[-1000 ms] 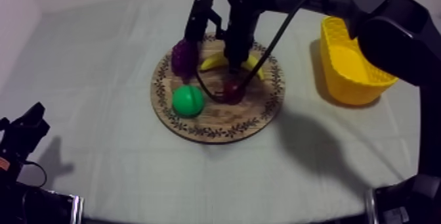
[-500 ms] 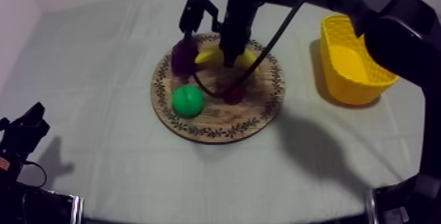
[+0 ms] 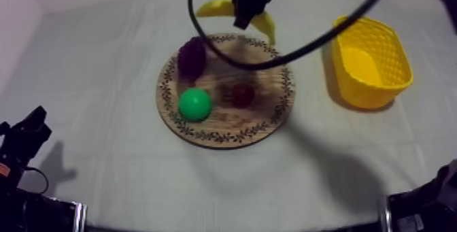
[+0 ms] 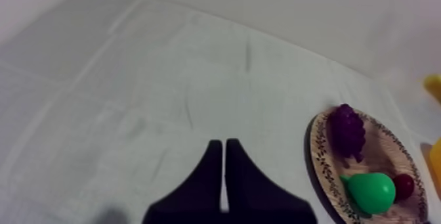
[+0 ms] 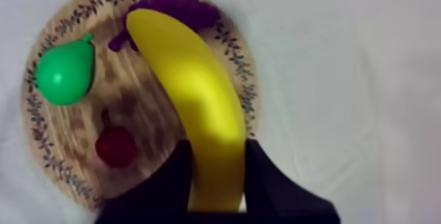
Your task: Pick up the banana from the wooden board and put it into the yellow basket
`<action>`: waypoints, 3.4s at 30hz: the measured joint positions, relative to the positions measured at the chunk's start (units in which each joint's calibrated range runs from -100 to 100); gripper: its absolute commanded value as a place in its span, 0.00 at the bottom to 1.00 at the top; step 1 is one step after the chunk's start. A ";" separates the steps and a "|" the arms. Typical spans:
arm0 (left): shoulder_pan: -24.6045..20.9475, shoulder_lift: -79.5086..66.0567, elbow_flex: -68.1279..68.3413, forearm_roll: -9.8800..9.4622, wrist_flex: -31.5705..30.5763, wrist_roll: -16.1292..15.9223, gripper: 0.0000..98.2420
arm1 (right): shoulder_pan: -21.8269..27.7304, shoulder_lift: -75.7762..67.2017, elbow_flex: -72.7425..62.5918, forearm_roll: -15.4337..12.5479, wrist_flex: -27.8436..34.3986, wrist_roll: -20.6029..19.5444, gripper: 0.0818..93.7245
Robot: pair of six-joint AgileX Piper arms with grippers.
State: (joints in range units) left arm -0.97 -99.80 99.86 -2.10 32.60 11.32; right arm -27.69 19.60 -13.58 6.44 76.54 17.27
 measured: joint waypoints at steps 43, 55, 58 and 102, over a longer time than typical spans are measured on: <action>0.00 0.00 0.00 0.00 0.00 0.00 0.00 | 23.71 -24.01 35.42 8.01 -18.14 -18.79 0.05; 0.00 0.00 0.00 0.00 0.00 0.00 0.00 | 24.50 -17.21 43.06 12.83 -22.63 -22.88 0.05; 0.00 0.00 0.00 0.00 0.00 0.00 0.00 | 24.27 -15.57 44.54 13.70 -23.46 -23.87 0.04; 0.00 0.00 0.00 0.00 0.00 0.00 0.00 | 21.46 -10.57 47.57 15.86 -28.12 -24.83 0.21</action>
State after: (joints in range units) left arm -0.97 -99.80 99.86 -2.10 32.60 11.32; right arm -6.22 9.03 33.99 22.30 48.42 -7.56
